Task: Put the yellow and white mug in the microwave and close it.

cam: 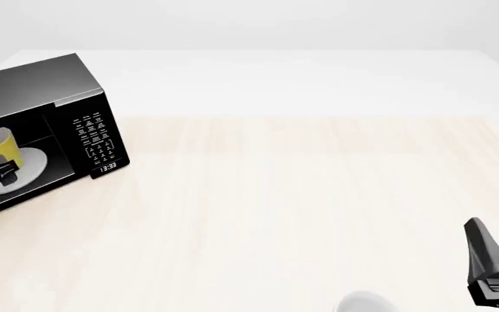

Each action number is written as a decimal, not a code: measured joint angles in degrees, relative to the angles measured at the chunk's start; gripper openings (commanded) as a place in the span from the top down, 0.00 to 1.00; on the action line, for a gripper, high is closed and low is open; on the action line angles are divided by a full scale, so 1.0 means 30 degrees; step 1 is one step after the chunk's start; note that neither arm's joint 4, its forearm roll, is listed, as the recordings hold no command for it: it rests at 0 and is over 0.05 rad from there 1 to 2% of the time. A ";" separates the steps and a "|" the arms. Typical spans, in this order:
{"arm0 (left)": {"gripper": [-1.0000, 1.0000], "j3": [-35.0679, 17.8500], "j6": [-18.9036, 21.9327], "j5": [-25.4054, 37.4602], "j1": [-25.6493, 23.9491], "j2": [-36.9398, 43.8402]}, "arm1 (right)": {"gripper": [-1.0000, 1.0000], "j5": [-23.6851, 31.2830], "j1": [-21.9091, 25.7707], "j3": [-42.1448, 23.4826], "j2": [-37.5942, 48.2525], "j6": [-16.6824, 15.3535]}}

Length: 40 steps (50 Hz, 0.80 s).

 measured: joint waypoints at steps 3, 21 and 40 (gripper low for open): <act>0.00 0.0226 0.0004 0.0072 -0.0048 -0.0379 | 0.00 0.0000 0.0000 0.0000 0.0000 0.0000; 0.00 0.0940 0.0158 0.0735 -0.0412 -0.2160 | 0.00 0.0000 -0.0005 0.0000 0.0000 -0.0002; 0.00 0.1619 0.0066 0.1933 -0.0570 -0.4275 | 0.00 0.0000 -0.0010 0.0000 0.0001 0.0000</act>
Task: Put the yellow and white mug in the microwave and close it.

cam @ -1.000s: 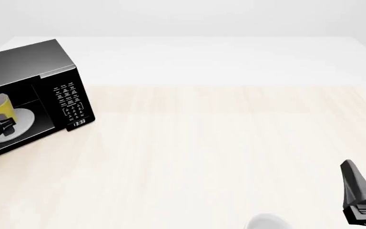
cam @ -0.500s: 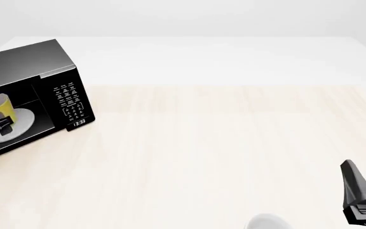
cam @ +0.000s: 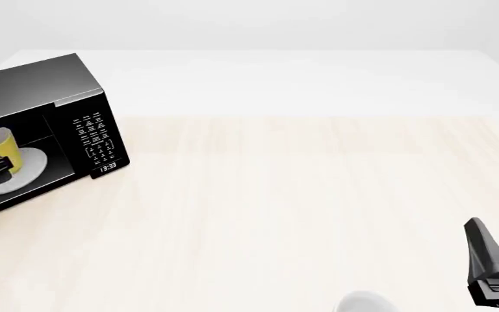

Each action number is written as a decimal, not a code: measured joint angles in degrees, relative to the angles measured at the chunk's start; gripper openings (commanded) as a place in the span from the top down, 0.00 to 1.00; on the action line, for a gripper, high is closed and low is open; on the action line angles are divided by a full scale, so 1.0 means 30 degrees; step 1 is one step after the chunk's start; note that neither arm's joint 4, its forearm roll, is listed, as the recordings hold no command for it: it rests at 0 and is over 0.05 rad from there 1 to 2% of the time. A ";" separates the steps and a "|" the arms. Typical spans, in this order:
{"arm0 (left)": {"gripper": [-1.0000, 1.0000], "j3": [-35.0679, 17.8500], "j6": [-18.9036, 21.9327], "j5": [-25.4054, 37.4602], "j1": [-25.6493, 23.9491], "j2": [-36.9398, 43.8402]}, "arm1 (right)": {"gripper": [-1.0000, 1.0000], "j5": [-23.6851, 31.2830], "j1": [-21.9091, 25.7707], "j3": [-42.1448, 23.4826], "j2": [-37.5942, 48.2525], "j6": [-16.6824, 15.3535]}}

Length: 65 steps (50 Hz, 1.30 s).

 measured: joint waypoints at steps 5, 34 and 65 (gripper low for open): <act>0.00 0.0159 -0.0139 0.0483 -0.0127 -0.0733 | 0.00 0.0000 -0.0003 0.0000 0.0001 0.0000; 0.00 0.0048 -0.0608 0.4986 -0.0448 -0.6499 | 0.00 -0.0001 -0.0016 0.0000 0.0003 -0.0005; 0.00 -0.3716 0.0105 1.1185 0.1539 -1.1278 | 0.00 -0.0002 -0.0030 0.0001 0.0003 -0.0009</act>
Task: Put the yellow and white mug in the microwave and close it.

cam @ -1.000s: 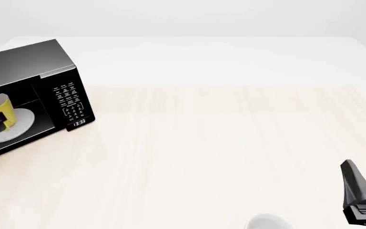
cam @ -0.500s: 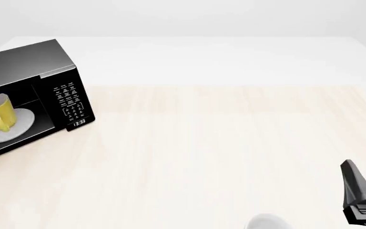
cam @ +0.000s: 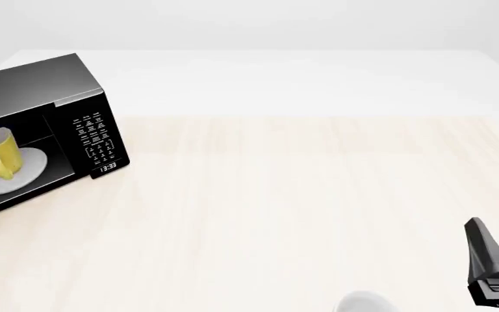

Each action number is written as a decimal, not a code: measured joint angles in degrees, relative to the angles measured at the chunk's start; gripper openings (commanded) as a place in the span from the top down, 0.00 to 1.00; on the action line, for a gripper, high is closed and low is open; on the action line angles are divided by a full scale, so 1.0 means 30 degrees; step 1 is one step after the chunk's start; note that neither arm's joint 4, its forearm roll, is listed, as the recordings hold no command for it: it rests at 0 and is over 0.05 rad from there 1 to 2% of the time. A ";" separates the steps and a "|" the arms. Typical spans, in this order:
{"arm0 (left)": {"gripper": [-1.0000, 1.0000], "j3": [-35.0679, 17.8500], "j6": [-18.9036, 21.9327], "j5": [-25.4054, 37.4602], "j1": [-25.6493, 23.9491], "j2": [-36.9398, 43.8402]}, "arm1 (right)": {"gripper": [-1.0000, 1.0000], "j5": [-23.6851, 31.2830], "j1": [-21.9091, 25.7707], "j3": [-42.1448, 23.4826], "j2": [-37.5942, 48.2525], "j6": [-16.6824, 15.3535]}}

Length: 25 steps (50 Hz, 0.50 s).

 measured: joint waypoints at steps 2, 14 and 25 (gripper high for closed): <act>0.00 -0.0245 -0.0037 0.0315 0.0184 -0.0120 | 0.00 0.0000 -0.0001 0.0000 0.0000 0.0000; 0.00 -0.1368 -0.0344 0.1696 0.1365 -0.0510 | 0.00 0.0000 -0.0003 0.0000 0.0001 -0.0003; 0.00 -0.1907 -0.0596 0.2298 0.2400 -0.0541 | 0.00 0.0000 -0.0007 0.0000 0.0002 -0.0005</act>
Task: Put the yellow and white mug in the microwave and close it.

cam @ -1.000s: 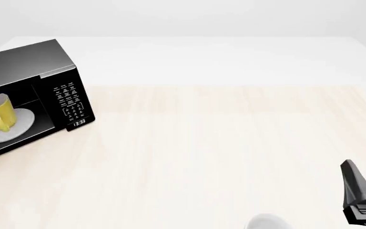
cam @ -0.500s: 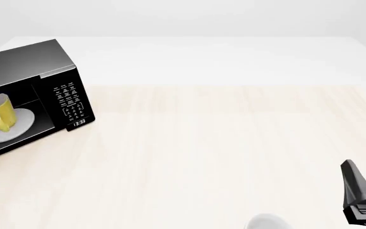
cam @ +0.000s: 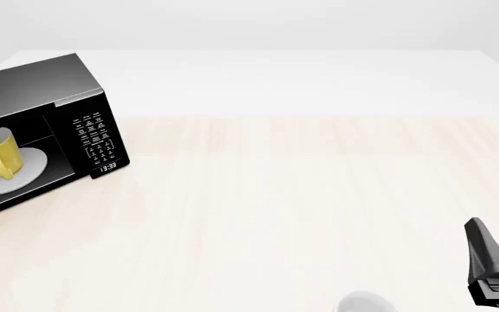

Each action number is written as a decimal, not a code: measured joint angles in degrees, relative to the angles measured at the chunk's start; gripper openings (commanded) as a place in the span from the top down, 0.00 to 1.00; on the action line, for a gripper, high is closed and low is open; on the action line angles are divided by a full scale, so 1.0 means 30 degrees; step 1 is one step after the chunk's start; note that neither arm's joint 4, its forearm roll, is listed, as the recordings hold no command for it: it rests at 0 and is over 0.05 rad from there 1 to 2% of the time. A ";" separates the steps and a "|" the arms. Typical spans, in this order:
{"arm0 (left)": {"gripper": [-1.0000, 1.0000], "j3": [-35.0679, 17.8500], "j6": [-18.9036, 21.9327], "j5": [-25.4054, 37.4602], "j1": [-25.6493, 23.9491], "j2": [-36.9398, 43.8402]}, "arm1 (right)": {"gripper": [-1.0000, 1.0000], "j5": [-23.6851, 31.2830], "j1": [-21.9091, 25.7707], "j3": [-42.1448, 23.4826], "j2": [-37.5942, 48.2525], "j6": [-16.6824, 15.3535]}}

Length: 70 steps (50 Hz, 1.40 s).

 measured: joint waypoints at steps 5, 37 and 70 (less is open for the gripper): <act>0.00 -0.0119 -0.0126 0.0156 0.0391 0.0006 | 0.00 0.0000 -0.0002 0.0000 0.0000 0.0000; 0.00 -0.0117 -0.0254 0.0381 0.4482 0.0404 | 0.00 -0.0002 -0.0015 0.0000 -0.0004 -0.0004; 0.00 0.1067 0.2520 -0.0339 0.8182 0.0746 | 0.00 -0.0003 -0.0029 0.0000 -0.0006 -0.0005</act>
